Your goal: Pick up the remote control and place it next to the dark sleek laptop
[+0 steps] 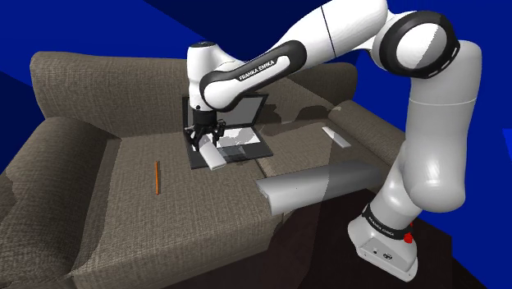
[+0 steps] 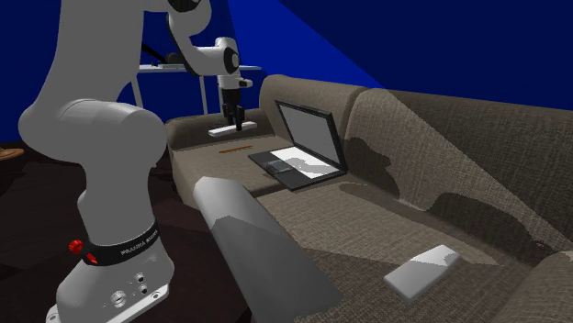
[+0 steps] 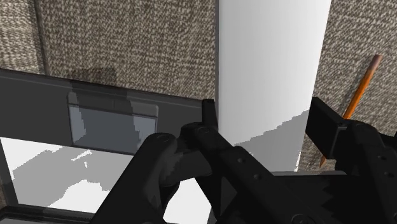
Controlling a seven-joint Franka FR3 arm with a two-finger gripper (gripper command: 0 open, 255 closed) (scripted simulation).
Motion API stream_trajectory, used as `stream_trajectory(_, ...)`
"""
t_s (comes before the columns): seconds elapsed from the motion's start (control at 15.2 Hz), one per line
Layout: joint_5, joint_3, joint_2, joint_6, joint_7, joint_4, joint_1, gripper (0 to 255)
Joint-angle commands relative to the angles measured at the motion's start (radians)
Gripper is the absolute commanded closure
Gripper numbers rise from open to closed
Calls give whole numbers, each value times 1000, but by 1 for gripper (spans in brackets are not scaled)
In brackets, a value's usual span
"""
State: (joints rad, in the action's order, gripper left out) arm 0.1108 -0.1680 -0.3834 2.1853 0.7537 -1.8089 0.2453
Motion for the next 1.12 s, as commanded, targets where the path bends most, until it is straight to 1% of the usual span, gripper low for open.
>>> stream_trajectory(0.0, 4, 2, -14, 24, 3, -10, 1, 255)
stream_trajectory(1.06, 37, 20, -144, 189, 27, -46, 13, 255)
